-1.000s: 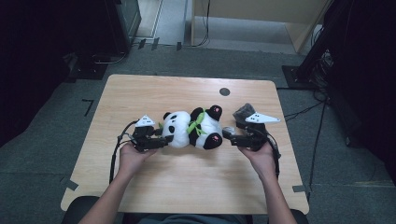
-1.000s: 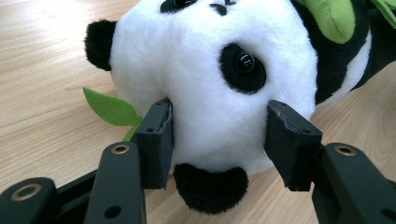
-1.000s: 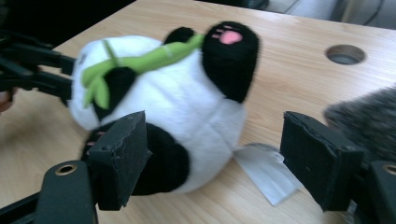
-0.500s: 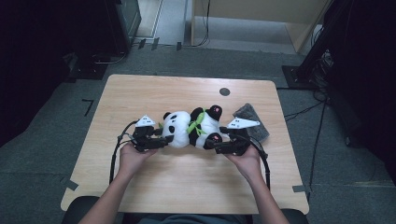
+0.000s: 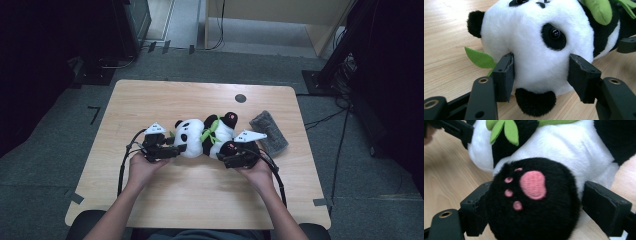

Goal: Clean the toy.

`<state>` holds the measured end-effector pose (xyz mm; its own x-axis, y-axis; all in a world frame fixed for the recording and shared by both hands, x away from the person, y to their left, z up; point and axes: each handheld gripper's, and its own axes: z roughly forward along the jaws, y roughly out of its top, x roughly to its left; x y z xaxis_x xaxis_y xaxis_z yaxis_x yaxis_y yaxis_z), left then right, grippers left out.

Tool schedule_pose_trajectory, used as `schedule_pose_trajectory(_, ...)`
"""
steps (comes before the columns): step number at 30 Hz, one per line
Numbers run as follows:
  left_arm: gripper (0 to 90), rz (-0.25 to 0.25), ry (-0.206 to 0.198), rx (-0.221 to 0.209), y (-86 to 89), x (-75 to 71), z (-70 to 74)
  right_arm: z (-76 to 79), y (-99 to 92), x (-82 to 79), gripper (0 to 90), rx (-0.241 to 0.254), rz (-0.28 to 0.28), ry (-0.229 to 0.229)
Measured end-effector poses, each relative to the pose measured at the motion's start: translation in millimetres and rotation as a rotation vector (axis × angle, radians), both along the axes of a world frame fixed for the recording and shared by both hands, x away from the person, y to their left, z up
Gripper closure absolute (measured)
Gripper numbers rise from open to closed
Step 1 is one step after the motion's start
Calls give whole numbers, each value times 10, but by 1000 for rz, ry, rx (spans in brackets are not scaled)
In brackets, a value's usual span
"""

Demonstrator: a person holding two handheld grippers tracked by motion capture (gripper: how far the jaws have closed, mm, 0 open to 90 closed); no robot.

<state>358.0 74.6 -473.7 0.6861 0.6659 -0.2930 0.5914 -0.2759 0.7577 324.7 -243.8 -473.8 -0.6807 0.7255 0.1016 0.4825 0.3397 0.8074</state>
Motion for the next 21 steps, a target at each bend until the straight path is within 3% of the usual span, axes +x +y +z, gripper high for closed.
schedule_pose_trajectory(6, 411, -1, 7, -13, -22, 6, -9, -19, -1, 18, 325, -28, -24, -32)
schedule_pose_trajectory(9, 354, -15, 0, -20, -20, 17, -15, 12, 5, 13, 432, -42, -36, -43)
schedule_pose_trajectory(13, 275, -21, -27, -7, -23, 29, 6, 86, -25, 29, 536, 1, -61, -22)
schedule_pose_trajectory(17, 223, -30, -38, -48, 18, 33, 42, 199, -92, 71, 572, 58, -79, 33)
schedule_pose_trajectory(21, 207, -53, -78, -59, 61, 1, 93, 316, -169, 67, 586, 76, -89, 48)
